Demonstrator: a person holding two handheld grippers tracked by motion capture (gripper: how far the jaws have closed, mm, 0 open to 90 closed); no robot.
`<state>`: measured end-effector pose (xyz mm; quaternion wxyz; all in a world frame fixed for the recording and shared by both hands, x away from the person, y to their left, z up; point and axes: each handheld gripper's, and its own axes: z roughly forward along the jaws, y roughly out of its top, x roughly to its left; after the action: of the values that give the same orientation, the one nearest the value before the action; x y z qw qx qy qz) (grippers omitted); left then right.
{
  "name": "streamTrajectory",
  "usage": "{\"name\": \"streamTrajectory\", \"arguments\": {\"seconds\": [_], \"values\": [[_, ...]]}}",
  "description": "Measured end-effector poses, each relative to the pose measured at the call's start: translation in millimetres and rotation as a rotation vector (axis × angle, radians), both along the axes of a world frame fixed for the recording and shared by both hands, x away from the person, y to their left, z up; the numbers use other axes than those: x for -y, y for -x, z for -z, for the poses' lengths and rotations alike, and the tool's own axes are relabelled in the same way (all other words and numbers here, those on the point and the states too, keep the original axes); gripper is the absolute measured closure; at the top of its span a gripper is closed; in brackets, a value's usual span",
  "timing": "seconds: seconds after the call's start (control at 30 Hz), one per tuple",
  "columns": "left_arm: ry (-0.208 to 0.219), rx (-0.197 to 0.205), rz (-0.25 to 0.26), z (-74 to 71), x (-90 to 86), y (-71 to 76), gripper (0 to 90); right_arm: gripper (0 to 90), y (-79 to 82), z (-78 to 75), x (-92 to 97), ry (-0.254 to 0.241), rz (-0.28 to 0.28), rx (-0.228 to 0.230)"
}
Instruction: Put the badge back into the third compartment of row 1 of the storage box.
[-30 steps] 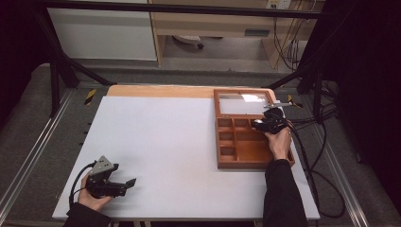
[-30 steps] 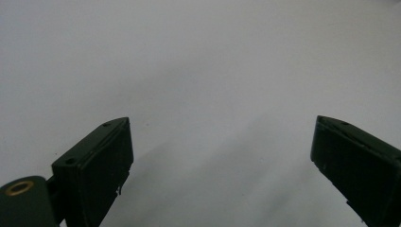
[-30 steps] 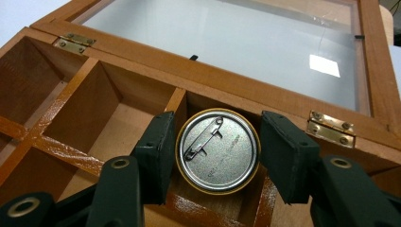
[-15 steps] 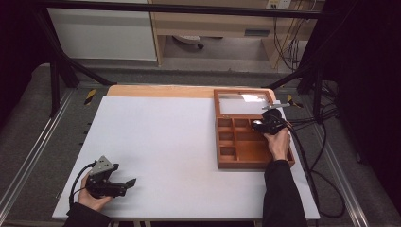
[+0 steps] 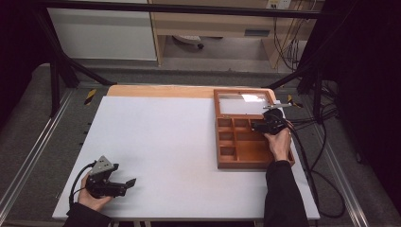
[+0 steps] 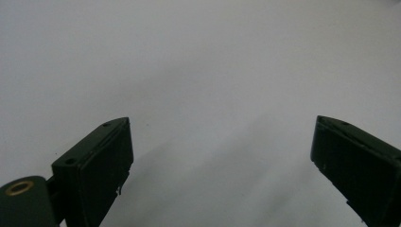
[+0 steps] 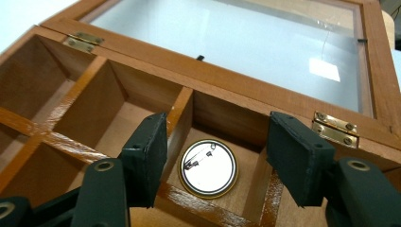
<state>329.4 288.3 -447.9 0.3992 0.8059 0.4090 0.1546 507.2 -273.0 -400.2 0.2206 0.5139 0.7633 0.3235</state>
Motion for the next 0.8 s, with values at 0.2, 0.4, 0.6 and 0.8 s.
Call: {"name": "streamTrajectory", "arguments": {"seconds": [0.2,0.4,0.6,0.8], "values": [[0.001,-0.001,-0.003,0.4,0.2,-0.2,6.0,33.4,8.7,-8.0,0.5,-0.033,-0.009,0.022],[-0.001,-0.001,-0.003,0.6,0.6,-0.4,6.1,26.2,22.2,-17.3,0.2,-0.072,-0.033,0.044],[-0.002,-0.001,-0.004,0.6,0.6,-0.5,6.0,18.8,34.6,-23.2,-3.2,-0.106,-0.064,0.045],[-0.003,-0.001,-0.005,0.6,0.7,-0.4,6.0,11.2,45.6,-26.6,-7.0,-0.118,-0.088,0.048]]}}
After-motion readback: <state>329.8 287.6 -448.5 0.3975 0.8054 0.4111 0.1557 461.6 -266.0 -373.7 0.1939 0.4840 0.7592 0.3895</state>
